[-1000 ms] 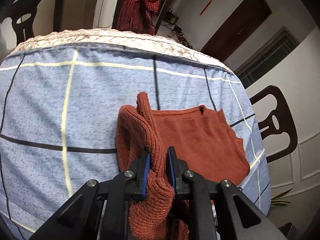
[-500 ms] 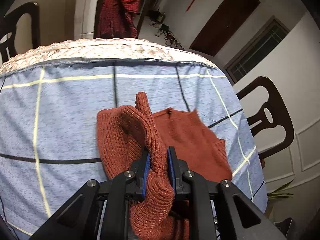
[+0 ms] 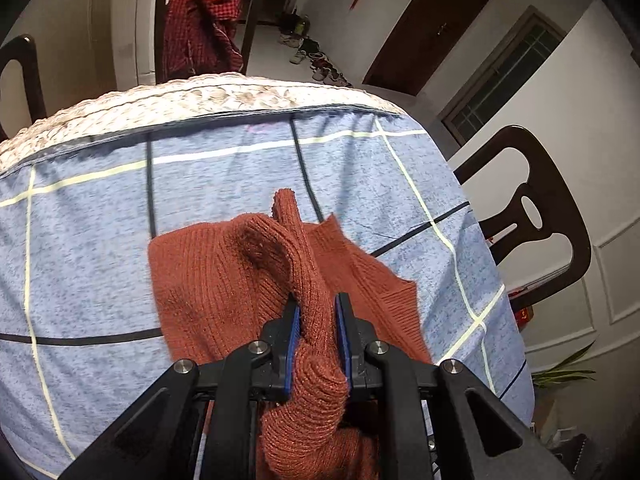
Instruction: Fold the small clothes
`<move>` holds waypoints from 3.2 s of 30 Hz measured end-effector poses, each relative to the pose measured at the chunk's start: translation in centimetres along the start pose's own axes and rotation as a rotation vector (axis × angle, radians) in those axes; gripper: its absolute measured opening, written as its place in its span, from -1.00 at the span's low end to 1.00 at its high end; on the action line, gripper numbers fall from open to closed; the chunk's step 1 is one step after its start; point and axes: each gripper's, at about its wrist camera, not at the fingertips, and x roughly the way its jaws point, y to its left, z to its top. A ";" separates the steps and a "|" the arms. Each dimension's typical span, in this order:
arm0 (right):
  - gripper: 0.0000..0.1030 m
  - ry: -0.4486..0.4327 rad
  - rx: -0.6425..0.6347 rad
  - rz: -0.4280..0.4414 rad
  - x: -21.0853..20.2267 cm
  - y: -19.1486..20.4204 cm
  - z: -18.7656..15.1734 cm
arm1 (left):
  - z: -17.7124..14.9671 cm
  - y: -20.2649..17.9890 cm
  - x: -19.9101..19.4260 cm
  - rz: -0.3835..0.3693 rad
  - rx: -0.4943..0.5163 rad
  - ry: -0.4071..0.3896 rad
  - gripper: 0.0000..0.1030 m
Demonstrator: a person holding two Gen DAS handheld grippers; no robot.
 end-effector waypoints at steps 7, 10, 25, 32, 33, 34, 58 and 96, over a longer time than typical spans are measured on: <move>-0.75 0.017 0.066 0.004 -0.9 -2.2 -0.3 | 0.3 -2.3 1.8 -0.017 0.019 0.021 -0.64; -0.75 0.030 0.099 0.007 -1.0 -3.5 -0.7 | 0.3 -3.2 2.9 -0.025 0.023 0.038 -0.64; -0.75 0.094 0.275 0.114 -0.9 -7.3 -1.8 | 0.9 -4.7 6.5 -0.005 0.002 0.093 -0.58; -0.71 0.121 0.325 0.151 -0.7 -9.0 -2.0 | 1.3 -5.2 7.0 -0.014 -0.004 0.103 -0.12; -0.71 0.125 0.337 0.160 -0.7 -9.2 -2.1 | 1.3 -5.3 7.0 -0.022 -0.007 0.100 -0.08; -0.71 0.126 0.347 0.167 -0.7 -9.5 -2.1 | 1.4 -5.5 7.0 -0.025 -0.008 0.100 -0.07; -0.40 0.043 0.390 0.069 -4.5 -13.5 -2.0 | 1.7 -7.1 4.1 -0.053 0.029 0.013 0.11; -0.57 0.203 0.792 0.282 5.2 -22.3 -1.3 | -6.1 2.8 1.1 0.079 -0.090 -0.074 0.14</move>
